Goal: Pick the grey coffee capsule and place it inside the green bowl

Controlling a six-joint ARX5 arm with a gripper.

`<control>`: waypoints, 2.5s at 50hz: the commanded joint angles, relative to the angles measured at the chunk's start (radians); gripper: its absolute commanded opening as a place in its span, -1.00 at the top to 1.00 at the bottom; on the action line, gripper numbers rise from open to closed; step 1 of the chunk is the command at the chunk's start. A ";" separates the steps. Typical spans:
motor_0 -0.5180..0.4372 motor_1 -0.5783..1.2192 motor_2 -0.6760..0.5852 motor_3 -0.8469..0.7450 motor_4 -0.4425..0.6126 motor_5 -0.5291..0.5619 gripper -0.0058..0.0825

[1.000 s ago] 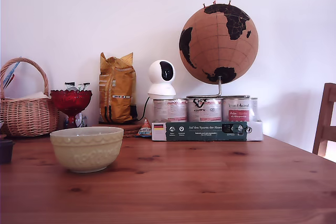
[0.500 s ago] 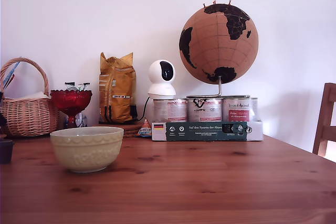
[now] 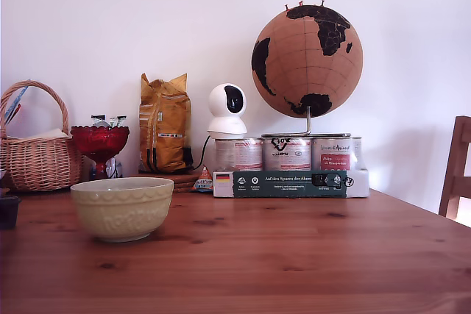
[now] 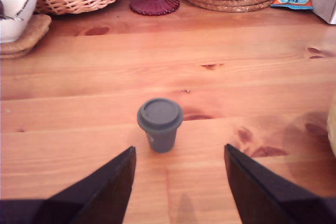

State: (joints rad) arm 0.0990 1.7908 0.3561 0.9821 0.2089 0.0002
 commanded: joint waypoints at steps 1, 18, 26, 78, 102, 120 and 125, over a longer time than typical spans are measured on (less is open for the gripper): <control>0.004 0.022 0.027 0.025 0.000 0.000 -0.32; 0.008 0.123 0.164 0.018 0.009 0.000 -0.32; 0.008 0.148 0.210 -0.015 0.019 0.001 -0.32; -0.092 -0.093 0.226 0.056 0.383 -0.183 0.37; -0.341 -0.168 0.227 -0.169 0.246 0.100 0.37; -0.369 -0.170 0.238 -0.283 0.174 0.109 0.05; -0.372 -0.170 0.248 -0.319 0.175 0.110 -0.33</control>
State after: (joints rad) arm -0.2661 1.6238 0.5838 0.6731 0.3836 0.1028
